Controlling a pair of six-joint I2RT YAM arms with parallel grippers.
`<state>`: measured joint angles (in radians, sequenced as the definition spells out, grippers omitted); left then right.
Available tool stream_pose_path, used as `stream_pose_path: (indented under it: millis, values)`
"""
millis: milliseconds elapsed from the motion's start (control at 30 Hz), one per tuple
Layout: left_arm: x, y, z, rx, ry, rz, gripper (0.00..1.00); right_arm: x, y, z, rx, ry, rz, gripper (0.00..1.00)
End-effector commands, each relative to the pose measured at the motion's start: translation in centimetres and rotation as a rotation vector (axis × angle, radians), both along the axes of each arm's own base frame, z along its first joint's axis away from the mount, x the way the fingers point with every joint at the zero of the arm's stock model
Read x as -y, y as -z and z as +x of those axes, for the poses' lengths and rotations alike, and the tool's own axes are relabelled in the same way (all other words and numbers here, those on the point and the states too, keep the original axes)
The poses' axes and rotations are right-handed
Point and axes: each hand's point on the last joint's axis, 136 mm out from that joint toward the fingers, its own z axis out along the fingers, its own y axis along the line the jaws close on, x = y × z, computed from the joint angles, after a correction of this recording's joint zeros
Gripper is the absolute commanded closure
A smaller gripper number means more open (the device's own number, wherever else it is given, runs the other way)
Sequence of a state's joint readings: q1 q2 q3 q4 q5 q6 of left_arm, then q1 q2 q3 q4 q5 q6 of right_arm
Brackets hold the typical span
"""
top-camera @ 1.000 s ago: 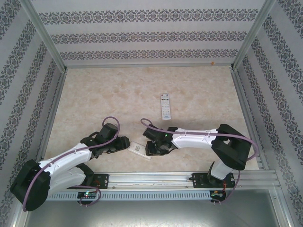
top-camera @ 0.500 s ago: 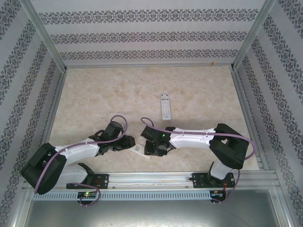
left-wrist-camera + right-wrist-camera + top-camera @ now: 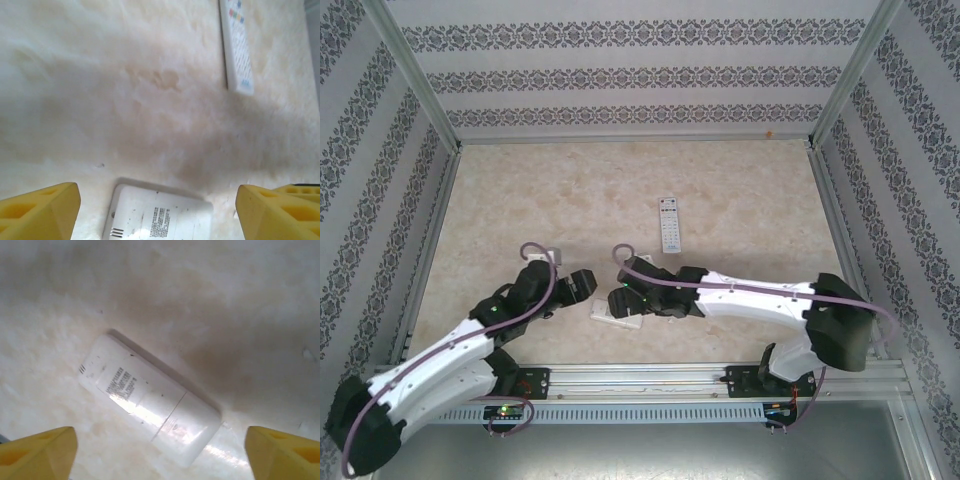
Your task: Load the batteries into the remote control
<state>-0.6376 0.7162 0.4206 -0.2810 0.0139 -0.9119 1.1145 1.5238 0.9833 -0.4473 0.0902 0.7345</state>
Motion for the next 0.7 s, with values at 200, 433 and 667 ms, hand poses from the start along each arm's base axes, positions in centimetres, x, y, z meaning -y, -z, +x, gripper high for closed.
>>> stream_pose_path:
  millis: [200, 433, 667]
  values:
    - [-3.5, 0.5, -2.0, -0.104, -0.134, -0.024, 0.17, -1.8, 5.2, -1.0, 0.028, -0.593, -0.343, 0.03]
    - [-3.1, 1.6, -2.8, -0.153, -0.127, -0.065, 0.17, -3.0, 7.5, -1.0, -0.017, -0.658, -0.385, 0.23]
    - [-3.3, 1.6, -3.4, -0.217, -0.156, -0.103, 0.21, -4.7, 5.1, -0.5, -0.038, -0.593, -0.219, 0.57]
